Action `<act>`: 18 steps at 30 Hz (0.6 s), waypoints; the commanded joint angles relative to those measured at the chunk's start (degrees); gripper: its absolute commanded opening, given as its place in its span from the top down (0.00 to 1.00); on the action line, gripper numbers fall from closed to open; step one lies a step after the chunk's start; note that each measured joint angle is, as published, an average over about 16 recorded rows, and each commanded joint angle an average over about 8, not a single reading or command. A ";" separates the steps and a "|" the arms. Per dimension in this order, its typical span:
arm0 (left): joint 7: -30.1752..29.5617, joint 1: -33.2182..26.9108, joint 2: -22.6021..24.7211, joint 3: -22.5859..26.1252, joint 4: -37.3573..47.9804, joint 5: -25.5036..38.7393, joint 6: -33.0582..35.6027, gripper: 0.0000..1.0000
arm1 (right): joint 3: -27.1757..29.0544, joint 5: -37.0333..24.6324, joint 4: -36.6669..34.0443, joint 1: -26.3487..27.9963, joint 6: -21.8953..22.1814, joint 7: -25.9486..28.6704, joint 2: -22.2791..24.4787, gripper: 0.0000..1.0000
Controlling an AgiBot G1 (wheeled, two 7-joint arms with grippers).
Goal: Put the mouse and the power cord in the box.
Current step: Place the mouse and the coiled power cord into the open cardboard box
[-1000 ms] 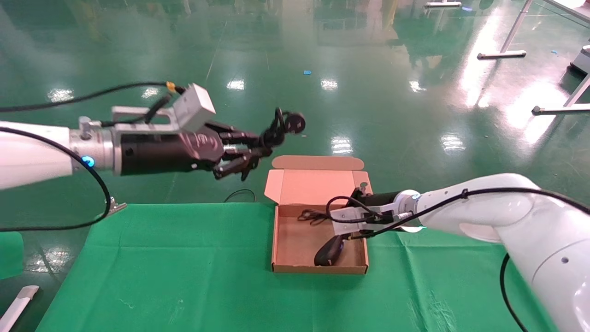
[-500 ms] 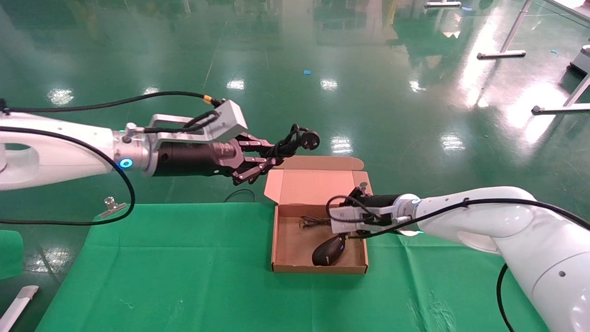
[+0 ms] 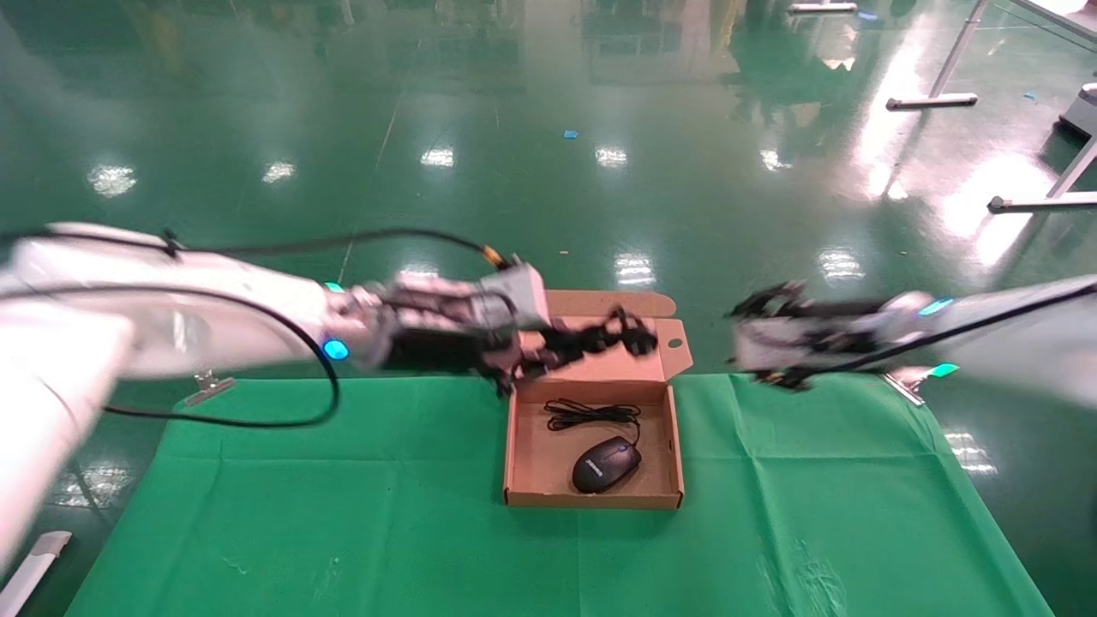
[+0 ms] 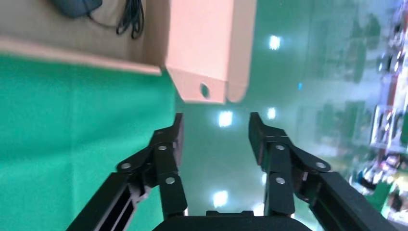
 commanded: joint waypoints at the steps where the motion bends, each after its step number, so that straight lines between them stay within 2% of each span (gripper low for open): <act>1: 0.11 2.71 0.61 1.11 -4.03 0.40 -1.14 1.00 | -0.14 -0.24 0.10 2.66 -3.86 -2.04 2.85 0.00; 8: -8.66 9.16 0.30 10.94 -14.38 -3.65 -3.66 1.00 | -0.73 -1.42 -0.69 7.20 -7.31 -3.86 7.67 0.00; 18: -21.01 9.55 -0.06 21.32 -17.26 -8.13 -5.55 1.00 | -2.18 -3.69 0.37 9.70 -10.33 -1.93 11.58 0.00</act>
